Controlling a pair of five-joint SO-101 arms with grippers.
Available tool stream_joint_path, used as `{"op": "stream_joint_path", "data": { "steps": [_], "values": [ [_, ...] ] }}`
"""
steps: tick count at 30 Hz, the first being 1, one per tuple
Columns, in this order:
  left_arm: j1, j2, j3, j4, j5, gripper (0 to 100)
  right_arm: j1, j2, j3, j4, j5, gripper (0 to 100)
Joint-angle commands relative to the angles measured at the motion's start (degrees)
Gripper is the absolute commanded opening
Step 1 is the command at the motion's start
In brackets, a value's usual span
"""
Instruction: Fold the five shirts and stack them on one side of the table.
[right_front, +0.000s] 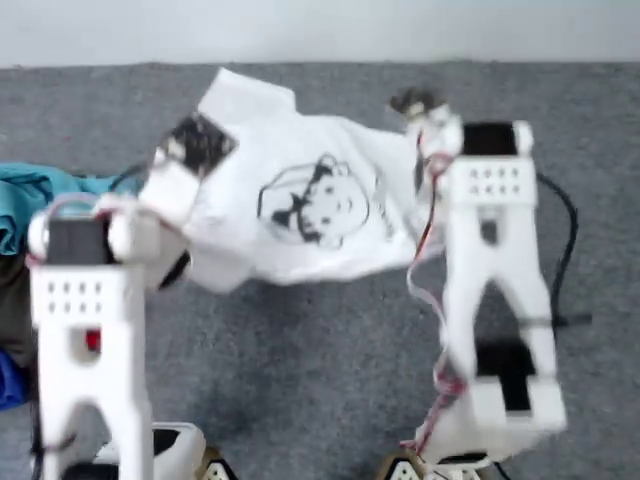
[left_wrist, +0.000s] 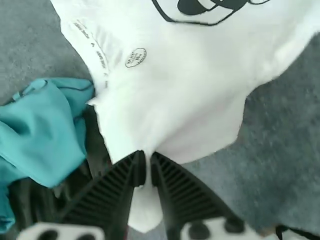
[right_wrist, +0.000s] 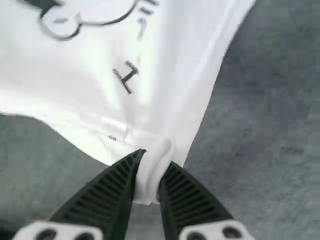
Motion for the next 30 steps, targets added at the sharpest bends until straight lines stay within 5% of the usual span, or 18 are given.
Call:
{"op": "stream_joint_path", "data": {
  "steps": [1, 16, 21, 30],
  "values": [
    [0.53, -11.34, 8.13, 1.23, -2.29, 2, -0.4, -16.75, 16.62, -0.22, 1.05, 1.0],
    [0.09, -48.44, 17.01, 1.32, -2.55, 2, 15.34, -39.34, 52.04, -7.69, 15.65, 1.0],
    [0.53, -43.08, 24.66, -0.53, -2.73, 2, 15.34, -39.52, 56.26, -15.96, 14.77, 1.0],
    [0.44, -18.46, 27.65, -24.7, -2.37, 2, 12.7, -39.43, 56.44, -33.27, 1.93, 1.0]
  ]
}}
